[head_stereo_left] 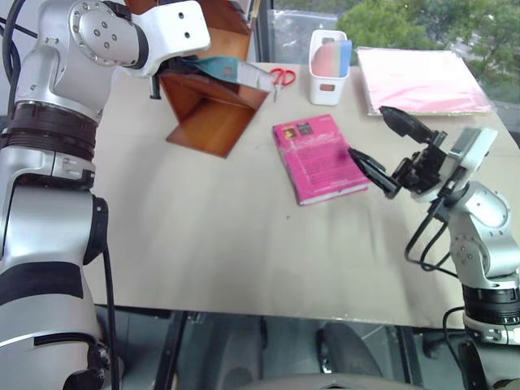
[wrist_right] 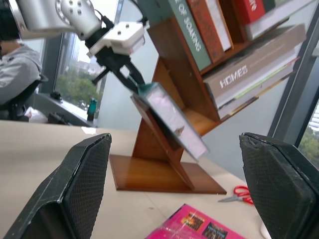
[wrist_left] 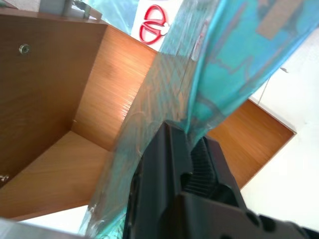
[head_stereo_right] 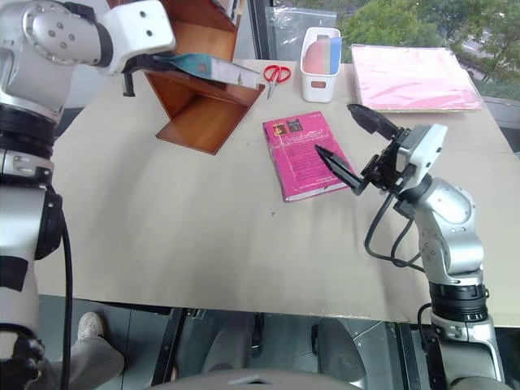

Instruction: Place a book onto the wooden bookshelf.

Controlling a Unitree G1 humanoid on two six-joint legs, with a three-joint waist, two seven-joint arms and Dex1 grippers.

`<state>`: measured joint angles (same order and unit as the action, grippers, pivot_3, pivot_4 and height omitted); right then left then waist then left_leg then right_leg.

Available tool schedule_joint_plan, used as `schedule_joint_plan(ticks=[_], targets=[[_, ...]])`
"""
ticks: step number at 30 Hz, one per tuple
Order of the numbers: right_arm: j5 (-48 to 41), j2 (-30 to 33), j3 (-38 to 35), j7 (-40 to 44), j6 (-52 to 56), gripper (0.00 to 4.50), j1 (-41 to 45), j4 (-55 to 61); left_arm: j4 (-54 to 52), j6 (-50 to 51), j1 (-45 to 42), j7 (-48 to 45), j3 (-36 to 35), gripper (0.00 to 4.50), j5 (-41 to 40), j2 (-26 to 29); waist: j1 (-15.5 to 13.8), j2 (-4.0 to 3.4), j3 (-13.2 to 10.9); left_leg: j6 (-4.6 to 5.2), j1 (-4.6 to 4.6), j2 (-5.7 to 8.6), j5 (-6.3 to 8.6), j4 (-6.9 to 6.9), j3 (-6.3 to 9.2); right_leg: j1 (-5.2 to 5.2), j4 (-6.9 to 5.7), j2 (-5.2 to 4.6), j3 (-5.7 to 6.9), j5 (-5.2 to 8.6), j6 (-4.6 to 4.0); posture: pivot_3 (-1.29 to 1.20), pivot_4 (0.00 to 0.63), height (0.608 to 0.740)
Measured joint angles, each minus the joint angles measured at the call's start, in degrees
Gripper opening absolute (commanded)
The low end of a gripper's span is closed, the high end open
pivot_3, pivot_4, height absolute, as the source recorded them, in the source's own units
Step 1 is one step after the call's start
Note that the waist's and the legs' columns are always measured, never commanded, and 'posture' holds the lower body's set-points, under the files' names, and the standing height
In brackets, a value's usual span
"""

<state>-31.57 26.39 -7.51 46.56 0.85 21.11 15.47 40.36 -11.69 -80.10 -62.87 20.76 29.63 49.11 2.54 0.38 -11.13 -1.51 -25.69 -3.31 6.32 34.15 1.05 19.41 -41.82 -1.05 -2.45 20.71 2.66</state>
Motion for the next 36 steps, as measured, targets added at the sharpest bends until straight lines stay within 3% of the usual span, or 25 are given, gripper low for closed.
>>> schedule_joint_plan(ticks=[6,13,19,21,24,28,31,36], targets=[[-0.5,0.3,-0.4,0.4,0.2,4.22,-0.5,0.2,-3.4,1.3,3.4,-1.3,-1.7,4.19,-2.7,1.4,-0.1,0.11,-0.1,0.01,-0.32,0.00,0.01,-0.06,-0.09,0.30,0.09,-0.03,-0.05,-0.01,-0.02,0.00,0.150,0.740],[-0.3,0.3,-0.1,0.6,0.4,4.22,-0.3,-0.3,-10.2,-5.1,12.2,-1.2,-9.8,4.19,-12.3,6.7,-0.1,0.23,-0.1,0.01,-0.40,-0.01,0.03,-0.19,-0.14,0.35,0.29,-0.06,-0.05,-0.02,-0.04,0.00,0.150,0.740],[-0.1,0.7,0.7,1.5,1.8,4.22,0.5,-1.0,-22.8,-5.3,22.7,1.6,-19.4,4.19,-23.2,6.8,-0.7,0.31,-0.2,0.01,-0.42,0.00,0.03,-0.13,-0.08,0.31,0.29,-0.11,0.04,-0.02,-0.03,0.00,0.150,0.740],[-0.2,1.3,1.2,1.8,3.4,4.22,0.5,-1.0,-28.9,-4.1,26.7,6.1,-23.5,4.19,-25.9,4.6,-0.8,0.31,-0.2,0.03,-0.40,0.00,0.04,-0.10,-0.07,0.27,0.25,-0.13,0.04,-0.03,-0.03,0.00,0.150,0.740],[0.4,2.4,2.9,1.8,6.1,4.22,0.2,-0.7,-41.7,5.7,34.0,13.2,-28.0,4.19,-33.5,-3.9,-1.1,0.33,-0.2,0.04,-0.32,0.02,0.05,-0.04,-0.02,0.15,0.18,-0.17,0.10,-0.03,-0.02,0.00,0.150,0.740],[4.1,6.2,5.6,0.9,11.4,4.22,-3.4,-0.1,-56.1,25.3,46.2,19.9,-30.7,4.19,-50.0,-13.6,-0.9,0.37,-0.1,0.05,-0.29,0.02,0.05,-0.02,-0.01,0.09,0.19,-0.16,0.06,-0.03,-0.02,0.00,0.150,0.740],[6.4,9.0,6.7,-0.1,15.4,4.22,-7.3,0.4,-61.1,33.7,57.3,22.1,-30.7,4.19,-56.0,-16.7,-0.4,0.36,-0.1,0.05,-0.27,0.02,0.05,-0.06,-0.01,0.12,0.19,-0.13,0.02,-0.03,-0.03,0.00,0.150,0.740],[7.9,14.6,3.7,-1.1,19.1,4.22,-14.3,4.6,-62.3,35.1,71.3,19.8,-32.3,4.19,-57.9,-15.3,-0.4,0.37,-0.1,0.04,-0.22,0.02,0.07,-0.09,-0.03,0.07,0.26,-0.16,0.01,-0.02,-0.04,0.00,0.150,0.740]])
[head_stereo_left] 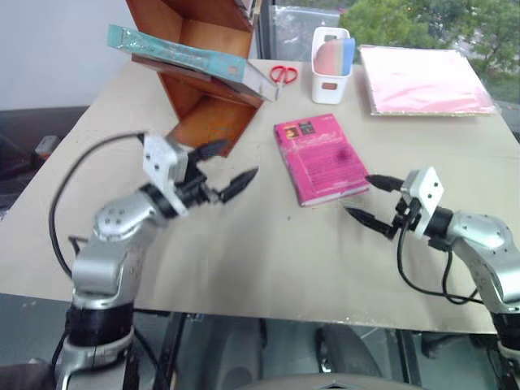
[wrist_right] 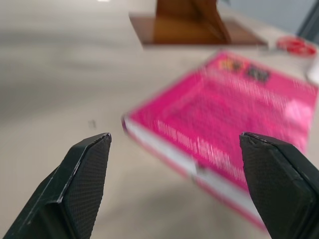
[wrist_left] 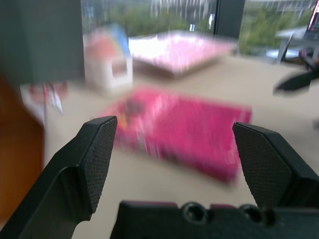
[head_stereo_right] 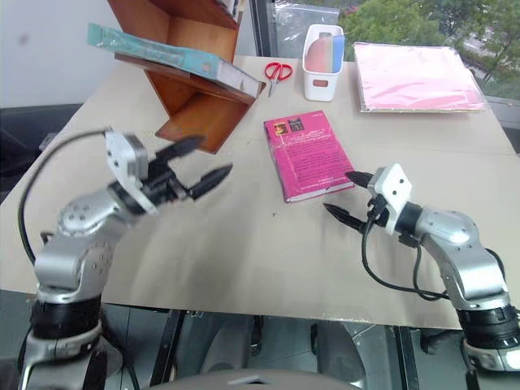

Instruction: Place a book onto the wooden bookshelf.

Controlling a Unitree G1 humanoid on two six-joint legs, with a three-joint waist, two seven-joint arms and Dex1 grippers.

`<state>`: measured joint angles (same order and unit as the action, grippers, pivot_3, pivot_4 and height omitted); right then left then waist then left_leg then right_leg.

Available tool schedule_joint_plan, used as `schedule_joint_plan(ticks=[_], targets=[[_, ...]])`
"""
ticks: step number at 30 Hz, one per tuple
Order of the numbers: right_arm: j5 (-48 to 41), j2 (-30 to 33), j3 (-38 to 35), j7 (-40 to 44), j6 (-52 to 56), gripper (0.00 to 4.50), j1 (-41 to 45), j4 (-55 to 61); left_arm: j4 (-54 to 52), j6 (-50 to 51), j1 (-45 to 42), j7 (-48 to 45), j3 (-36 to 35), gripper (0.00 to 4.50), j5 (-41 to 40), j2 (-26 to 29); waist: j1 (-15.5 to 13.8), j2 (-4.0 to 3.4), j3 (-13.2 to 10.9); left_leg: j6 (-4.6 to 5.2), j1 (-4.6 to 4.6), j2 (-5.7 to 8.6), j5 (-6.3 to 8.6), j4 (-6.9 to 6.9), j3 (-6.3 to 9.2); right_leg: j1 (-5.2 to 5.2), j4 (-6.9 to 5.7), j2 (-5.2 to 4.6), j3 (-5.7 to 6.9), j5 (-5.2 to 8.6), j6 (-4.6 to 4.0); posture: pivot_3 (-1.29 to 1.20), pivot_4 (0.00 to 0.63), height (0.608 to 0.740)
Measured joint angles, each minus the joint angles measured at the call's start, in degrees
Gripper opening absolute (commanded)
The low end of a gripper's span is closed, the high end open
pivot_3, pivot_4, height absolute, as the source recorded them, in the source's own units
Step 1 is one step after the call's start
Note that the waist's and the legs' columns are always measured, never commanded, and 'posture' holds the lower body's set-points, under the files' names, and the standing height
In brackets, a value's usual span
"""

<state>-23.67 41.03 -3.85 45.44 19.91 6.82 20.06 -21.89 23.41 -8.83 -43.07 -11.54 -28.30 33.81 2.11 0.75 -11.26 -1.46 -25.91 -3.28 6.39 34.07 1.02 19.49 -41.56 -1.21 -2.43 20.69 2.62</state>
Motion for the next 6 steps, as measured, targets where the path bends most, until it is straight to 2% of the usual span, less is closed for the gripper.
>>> schedule_joint_plan(ticks=[6], targets=[[-2.0,5.0,-11.0,0.4,4.4,4.22,-10.8,4.9,4.0,-2.3,11.2,-5.2,-7.6,4.19,-0.4,5.7,-0.3,0.02,0.0,0.00,0.05,-0.02,0.02,-0.04,-0.04,-0.04,0.16,-0.08,-0.02,0.03,-0.03,0.00,0.150,0.740]])
